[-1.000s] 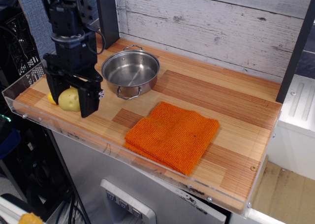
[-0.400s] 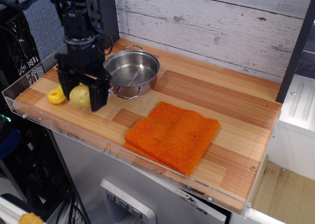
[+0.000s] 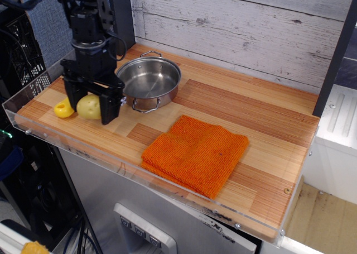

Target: Place the potato next to the knife.

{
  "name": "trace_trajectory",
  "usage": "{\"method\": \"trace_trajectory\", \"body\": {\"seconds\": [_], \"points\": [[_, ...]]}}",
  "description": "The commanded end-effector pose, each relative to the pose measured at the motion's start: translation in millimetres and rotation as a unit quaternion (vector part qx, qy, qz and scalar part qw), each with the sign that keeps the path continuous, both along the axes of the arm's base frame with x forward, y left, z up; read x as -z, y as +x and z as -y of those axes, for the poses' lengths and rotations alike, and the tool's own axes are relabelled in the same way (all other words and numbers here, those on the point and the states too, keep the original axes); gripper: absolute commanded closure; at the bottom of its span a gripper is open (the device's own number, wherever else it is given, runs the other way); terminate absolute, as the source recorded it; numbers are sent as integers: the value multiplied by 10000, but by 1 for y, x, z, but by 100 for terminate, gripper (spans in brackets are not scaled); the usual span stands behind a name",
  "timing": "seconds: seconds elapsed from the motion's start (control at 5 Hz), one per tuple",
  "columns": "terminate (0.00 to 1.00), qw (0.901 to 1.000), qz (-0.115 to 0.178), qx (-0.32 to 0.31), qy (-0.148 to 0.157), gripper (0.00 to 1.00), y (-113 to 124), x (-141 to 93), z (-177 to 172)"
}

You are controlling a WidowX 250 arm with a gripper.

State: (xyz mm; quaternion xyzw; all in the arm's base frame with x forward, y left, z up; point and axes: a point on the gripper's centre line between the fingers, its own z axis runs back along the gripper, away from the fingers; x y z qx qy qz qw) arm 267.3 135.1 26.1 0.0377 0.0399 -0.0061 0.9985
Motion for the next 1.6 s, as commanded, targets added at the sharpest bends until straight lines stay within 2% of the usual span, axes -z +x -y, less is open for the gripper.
{"method": "trace_trajectory", "body": {"seconds": [0.0, 0.2, 0.4, 0.6, 0.8, 1.0, 1.2, 1.4], "points": [[0, 9998, 131, -128, 77, 100, -7, -17, -9], [0, 9998, 107, -172, 28, 0, -10, -19, -8], [0, 9996, 214, -180, -29, 0, -9, -28, -5], [0, 9982, 590, -102, -9, 0, -5, -60, -1], [0, 9936, 1127, -91, 41, 0, -7, -109, 1], [0, 9884, 1510, -185, 41, 0, -12, -149, 4], [0, 9886, 1493, -209, 12, 0, -13, -162, 8], [0, 9943, 980, 379, -203, 0, -14, -163, 8]]}}
